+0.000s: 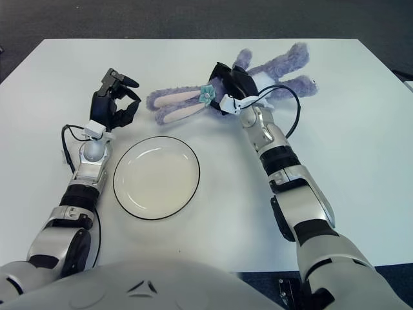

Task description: Put the doll into the plate.

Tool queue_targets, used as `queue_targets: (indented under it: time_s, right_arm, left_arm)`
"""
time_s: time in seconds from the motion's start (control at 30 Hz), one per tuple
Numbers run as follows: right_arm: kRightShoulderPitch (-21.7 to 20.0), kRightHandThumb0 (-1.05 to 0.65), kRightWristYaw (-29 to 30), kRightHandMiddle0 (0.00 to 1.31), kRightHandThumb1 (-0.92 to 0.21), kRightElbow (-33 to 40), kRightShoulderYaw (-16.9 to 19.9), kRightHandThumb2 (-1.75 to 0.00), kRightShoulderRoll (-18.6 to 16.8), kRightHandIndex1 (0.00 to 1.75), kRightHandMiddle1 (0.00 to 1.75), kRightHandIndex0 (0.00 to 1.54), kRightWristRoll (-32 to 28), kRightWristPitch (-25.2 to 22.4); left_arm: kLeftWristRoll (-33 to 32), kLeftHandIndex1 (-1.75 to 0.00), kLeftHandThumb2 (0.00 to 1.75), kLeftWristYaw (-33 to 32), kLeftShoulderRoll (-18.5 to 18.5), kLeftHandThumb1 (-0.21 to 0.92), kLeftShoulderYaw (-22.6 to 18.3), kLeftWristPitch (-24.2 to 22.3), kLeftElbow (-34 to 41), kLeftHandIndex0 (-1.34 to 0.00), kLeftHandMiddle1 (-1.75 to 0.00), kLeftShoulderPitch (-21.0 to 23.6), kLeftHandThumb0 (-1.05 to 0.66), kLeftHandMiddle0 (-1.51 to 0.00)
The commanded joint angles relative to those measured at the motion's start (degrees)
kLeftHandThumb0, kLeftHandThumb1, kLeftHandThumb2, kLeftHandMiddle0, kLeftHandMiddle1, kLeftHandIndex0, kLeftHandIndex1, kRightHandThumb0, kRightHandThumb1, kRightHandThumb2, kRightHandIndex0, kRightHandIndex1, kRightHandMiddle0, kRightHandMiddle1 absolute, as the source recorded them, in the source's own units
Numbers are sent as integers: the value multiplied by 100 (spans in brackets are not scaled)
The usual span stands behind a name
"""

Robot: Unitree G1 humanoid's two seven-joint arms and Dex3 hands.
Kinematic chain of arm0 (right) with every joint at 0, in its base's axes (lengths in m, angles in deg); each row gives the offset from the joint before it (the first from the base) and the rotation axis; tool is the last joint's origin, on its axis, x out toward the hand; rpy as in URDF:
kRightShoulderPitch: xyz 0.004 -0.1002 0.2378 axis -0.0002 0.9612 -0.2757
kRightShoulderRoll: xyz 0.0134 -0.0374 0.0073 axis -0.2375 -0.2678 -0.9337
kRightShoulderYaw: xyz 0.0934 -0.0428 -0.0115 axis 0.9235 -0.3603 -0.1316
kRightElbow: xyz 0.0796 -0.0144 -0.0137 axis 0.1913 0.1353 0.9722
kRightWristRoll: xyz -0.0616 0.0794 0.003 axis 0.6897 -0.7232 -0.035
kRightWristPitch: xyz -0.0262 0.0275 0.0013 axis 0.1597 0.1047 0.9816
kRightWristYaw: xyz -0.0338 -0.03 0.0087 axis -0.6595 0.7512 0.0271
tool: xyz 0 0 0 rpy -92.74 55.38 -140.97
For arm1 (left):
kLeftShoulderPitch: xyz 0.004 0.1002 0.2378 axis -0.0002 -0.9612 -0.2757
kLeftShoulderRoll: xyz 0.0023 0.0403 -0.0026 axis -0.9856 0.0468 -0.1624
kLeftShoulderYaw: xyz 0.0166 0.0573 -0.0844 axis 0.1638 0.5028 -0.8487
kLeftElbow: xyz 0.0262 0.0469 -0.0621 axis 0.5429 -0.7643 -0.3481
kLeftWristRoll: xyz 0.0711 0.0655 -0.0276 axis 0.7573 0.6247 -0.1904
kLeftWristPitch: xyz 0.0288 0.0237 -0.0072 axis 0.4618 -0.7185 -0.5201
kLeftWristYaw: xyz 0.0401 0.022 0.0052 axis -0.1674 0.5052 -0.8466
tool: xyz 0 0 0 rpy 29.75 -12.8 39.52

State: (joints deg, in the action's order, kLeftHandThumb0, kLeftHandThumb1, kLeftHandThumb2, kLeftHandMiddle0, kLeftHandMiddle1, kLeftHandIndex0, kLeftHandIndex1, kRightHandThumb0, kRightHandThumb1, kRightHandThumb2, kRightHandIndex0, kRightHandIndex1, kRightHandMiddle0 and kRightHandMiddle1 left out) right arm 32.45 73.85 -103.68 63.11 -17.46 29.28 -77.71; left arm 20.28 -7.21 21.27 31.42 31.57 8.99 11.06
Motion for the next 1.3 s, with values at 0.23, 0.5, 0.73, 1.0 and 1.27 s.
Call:
queue_targets:
  time_s: [0.23,0.5,0.73,1.0,1.27]
  right_arm:
    - [-418,43,92,55,-45,-514,-178,-114,-471,175,175,50,101,-110]
    - [-806,43,57,55,-45,-1129,-180,-114,-723,175,175,50,-15,54]
    - [-1046,43,197,55,-44,-1739,-99,-115,-892,175,175,51,-141,445]
    - [-1155,43,405,55,-43,-2062,-92,-117,-1067,175,175,52,-172,632]
    - [-1186,44,388,56,-42,-2102,-105,-118,-1135,175,175,52,-198,669]
  left_arm:
    - [49,-76,6,-160,-131,92,337,163,406,-22,-17,-601,-58,-44]
    - [160,-71,1,-207,-188,92,454,110,618,-23,-7,-712,-59,-46]
    - [147,-68,1,-206,-204,92,509,63,717,-22,-5,-755,-58,-45]
    - [127,-63,1,-200,-179,92,564,30,838,-24,-2,-810,-58,-45]
    - [98,-60,1,-206,-167,92,594,-23,909,-26,-2,-830,-56,-44]
